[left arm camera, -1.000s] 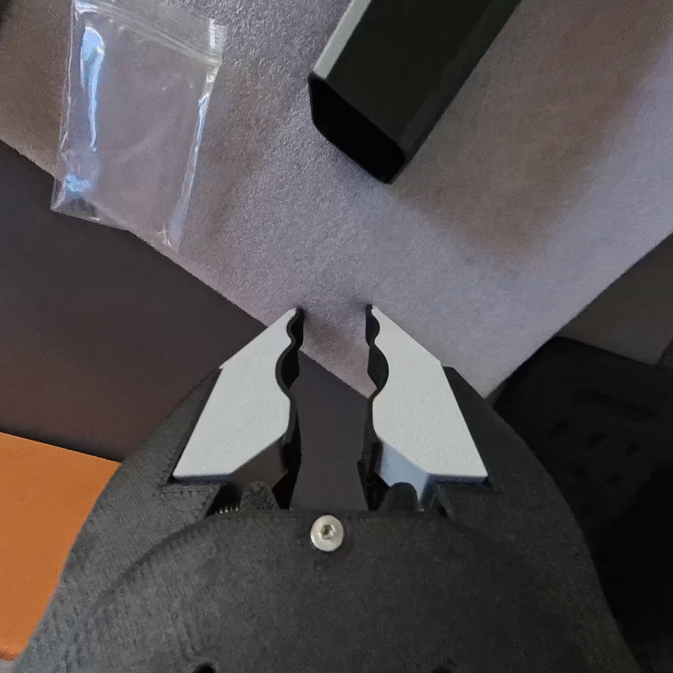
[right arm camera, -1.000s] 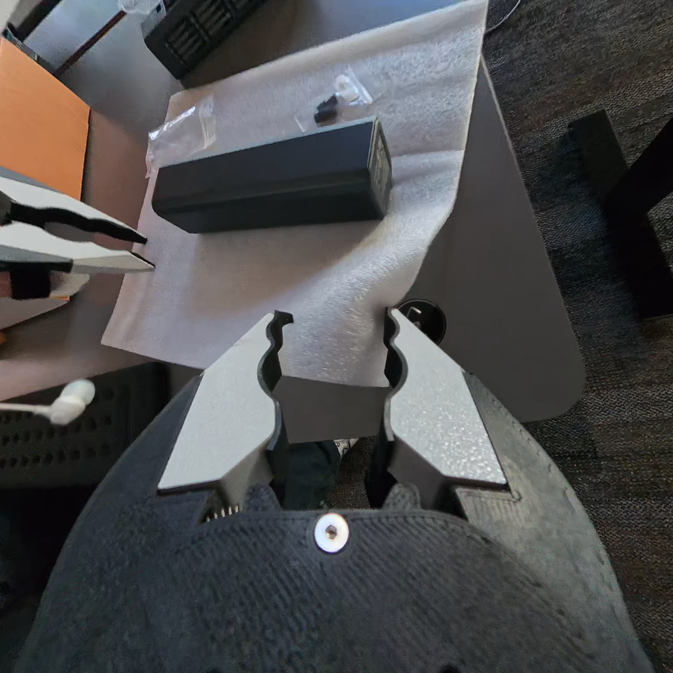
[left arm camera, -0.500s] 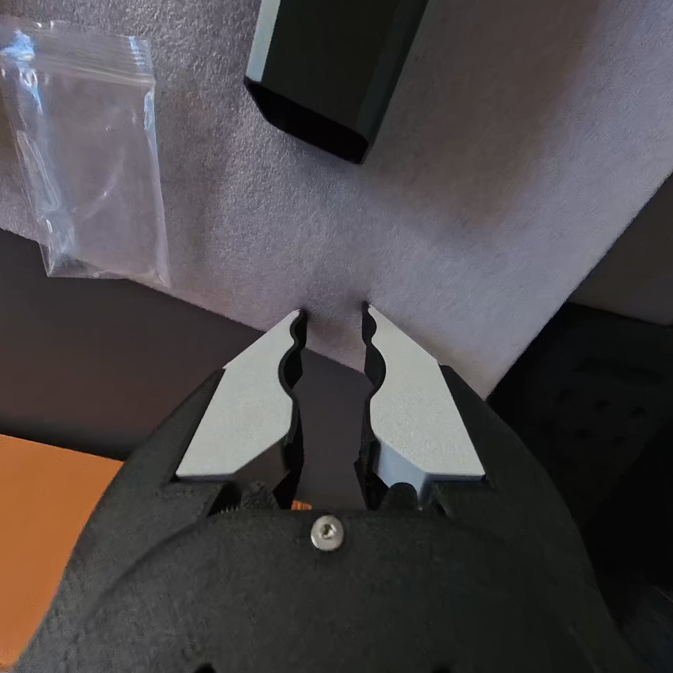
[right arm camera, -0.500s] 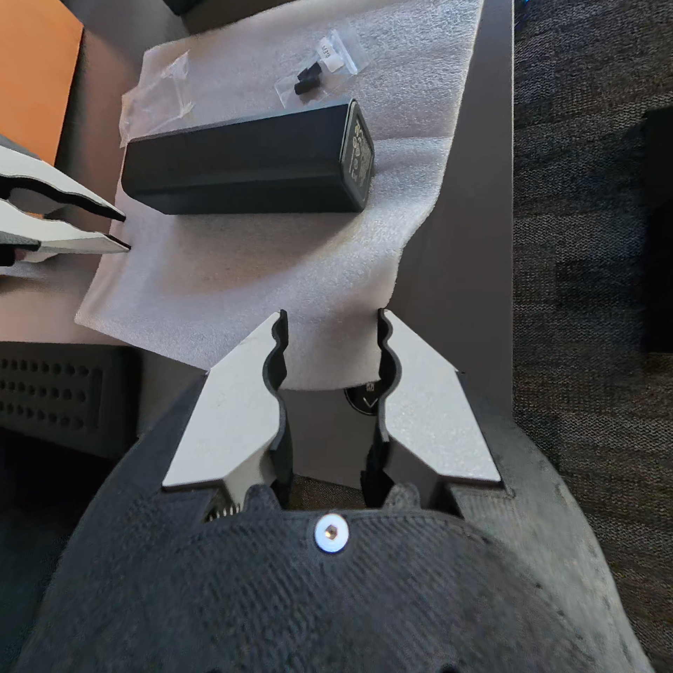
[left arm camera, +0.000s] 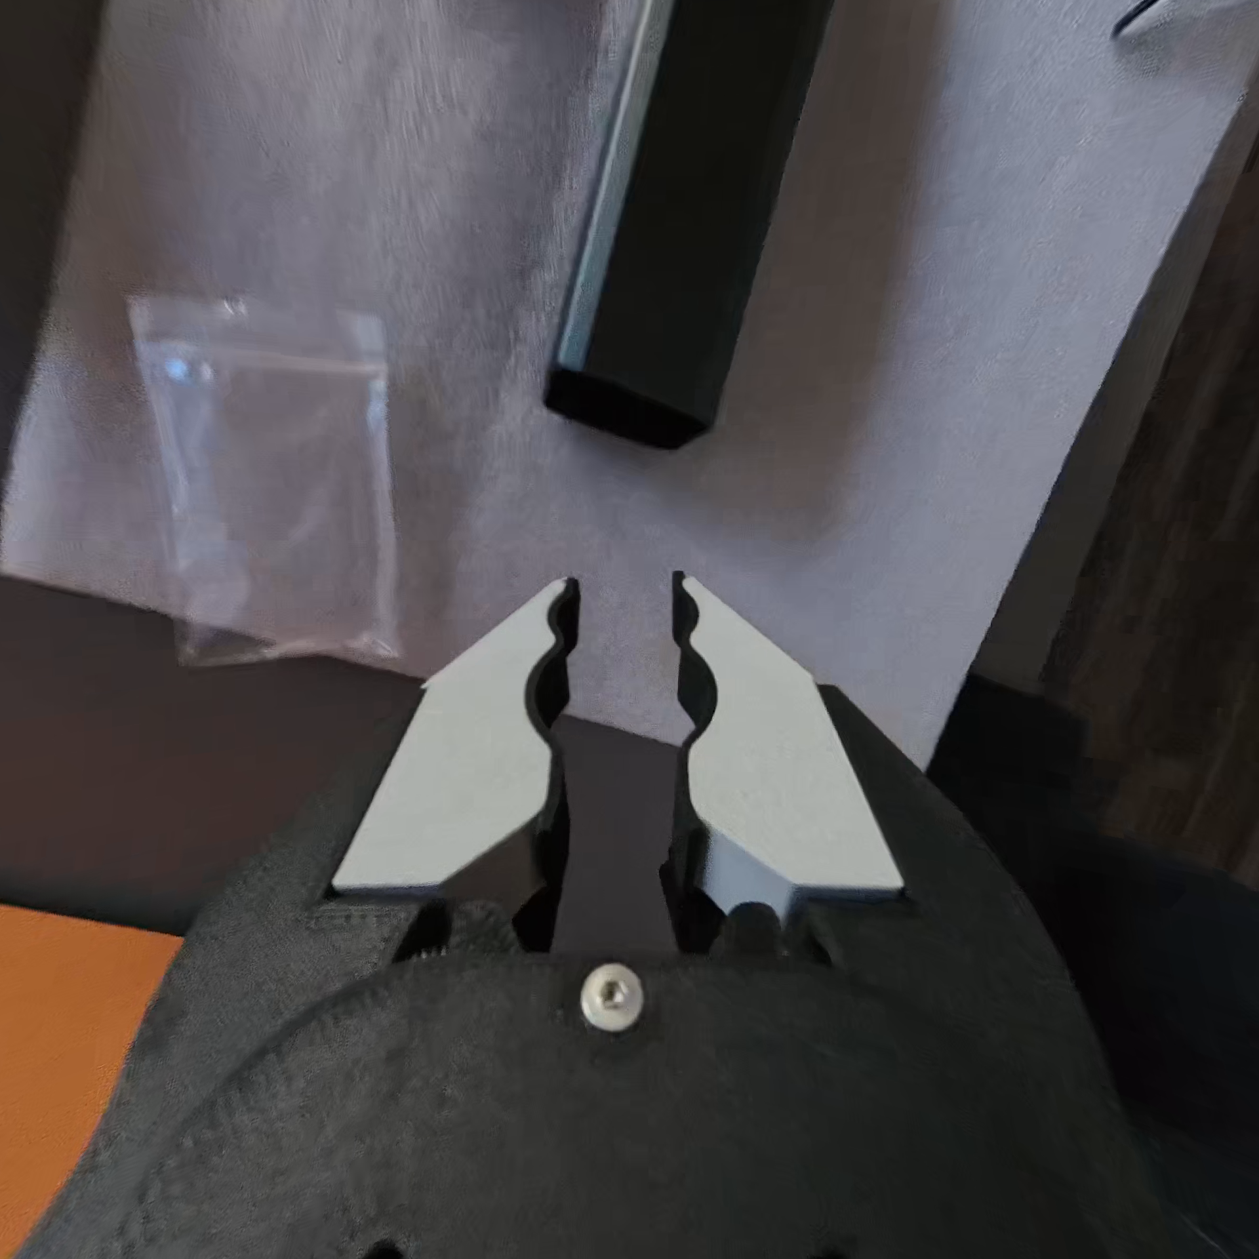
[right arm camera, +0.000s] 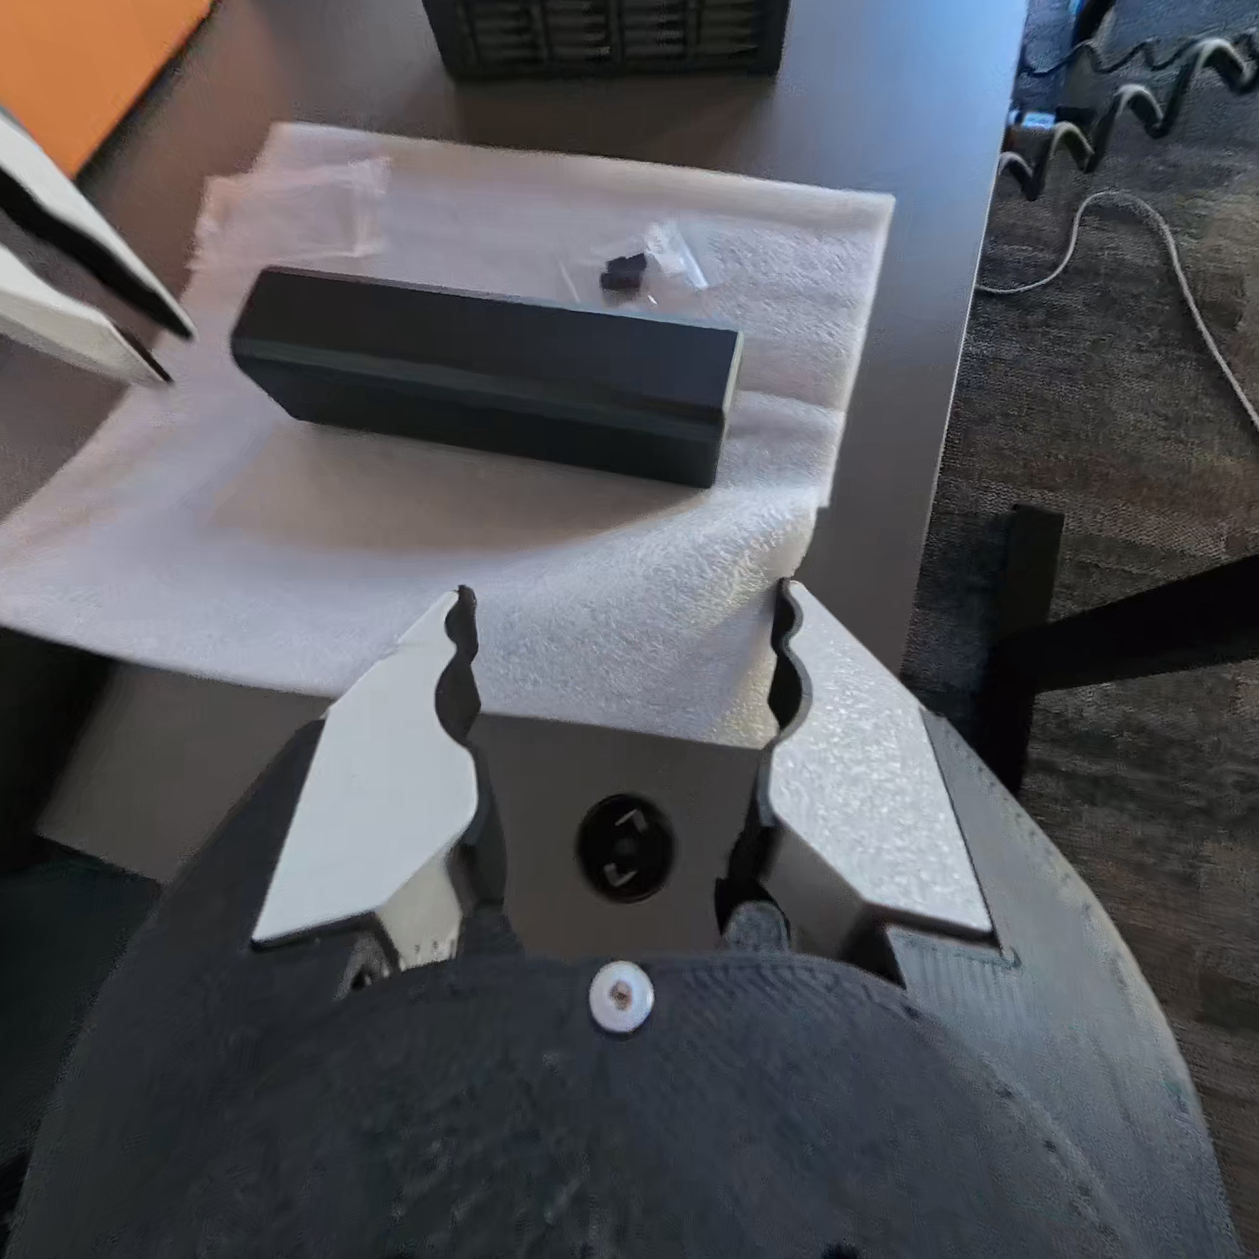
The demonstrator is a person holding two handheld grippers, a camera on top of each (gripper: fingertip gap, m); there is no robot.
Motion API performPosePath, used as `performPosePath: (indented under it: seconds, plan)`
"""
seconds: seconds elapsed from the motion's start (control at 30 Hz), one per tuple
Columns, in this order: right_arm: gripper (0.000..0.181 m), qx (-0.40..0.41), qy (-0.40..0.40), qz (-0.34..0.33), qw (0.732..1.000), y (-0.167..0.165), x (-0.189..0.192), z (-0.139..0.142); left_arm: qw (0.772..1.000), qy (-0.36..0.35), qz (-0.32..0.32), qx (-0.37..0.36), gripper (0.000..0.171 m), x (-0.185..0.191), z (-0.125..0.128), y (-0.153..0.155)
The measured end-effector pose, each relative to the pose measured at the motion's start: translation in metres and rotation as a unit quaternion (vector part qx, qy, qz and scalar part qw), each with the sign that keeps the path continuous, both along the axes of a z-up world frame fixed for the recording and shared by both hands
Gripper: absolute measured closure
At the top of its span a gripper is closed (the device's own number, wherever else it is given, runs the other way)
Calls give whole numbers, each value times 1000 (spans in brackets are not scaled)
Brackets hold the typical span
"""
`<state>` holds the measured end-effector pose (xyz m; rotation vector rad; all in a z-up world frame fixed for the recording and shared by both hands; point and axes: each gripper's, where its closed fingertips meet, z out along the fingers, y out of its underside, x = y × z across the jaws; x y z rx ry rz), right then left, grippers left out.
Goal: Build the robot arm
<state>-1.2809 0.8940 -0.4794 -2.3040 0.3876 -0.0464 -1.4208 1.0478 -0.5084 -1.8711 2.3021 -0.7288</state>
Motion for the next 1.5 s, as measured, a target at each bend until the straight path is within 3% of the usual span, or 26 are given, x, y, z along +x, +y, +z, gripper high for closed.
performPosePath:
  seconds: [0.1, 0.23, 0.33, 0.4, 0.43, 0.47, 0.57, 0.8, 0.9, 1.07, 1.17, 1.33, 1.5]
  plan:
    - [98, -39, -34, 23, 998, 6, 30, 9, 997, -67, -5, 25, 121, 26, 15, 4]
    - [105, -67, 48, 42, 996, 3, 29, 3, 996, -82, -24, 2, 97, 44, 12, -13]
    - [106, -20, 51, 51, 997, 28, 35, 4, 992, -116, -41, 9, 99, 58, 12, -26]
    - [106, 3, 54, 69, 996, 48, 39, 0, 993, -94, -56, 52, 94, 59, -5, -25]
    - [105, 9, 70, 80, 994, 57, 40, -3, 992, -86, -63, 59, 100, 59, -12, -25]
    - [104, 16, 95, 91, 991, 65, 37, -6, 993, -84, -74, 49, 120, 58, -15, -30]
    - [109, 41, 181, 103, 977, 79, 26, -6, 993, -78, -77, 40, 120, 58, -14, -28]
    - [140, 71, 220, 121, 965, 91, 24, 11, 991, -70, -107, 30, 121, 44, 10, -5]
    - [137, 82, 205, 146, 964, 118, 24, 31, 992, -80, -93, 42, 121, 45, 30, 20]
    - [126, 87, 148, 215, 961, 208, 35, 65, 990, -98, -22, 96, 120, 56, 69, 93]
    - [124, 76, 139, 287, 945, 272, 40, 68, 988, -82, 47, 125, 120, 57, 71, 139]
    - [119, 45, 196, 379, 903, 356, 26, 49, 973, -29, 189, 132, 120, 42, 57, 184]
    - [116, -65, 189, 450, 870, 391, -7, -2, 953, 45, 253, 160, 120, 18, 32, 200]
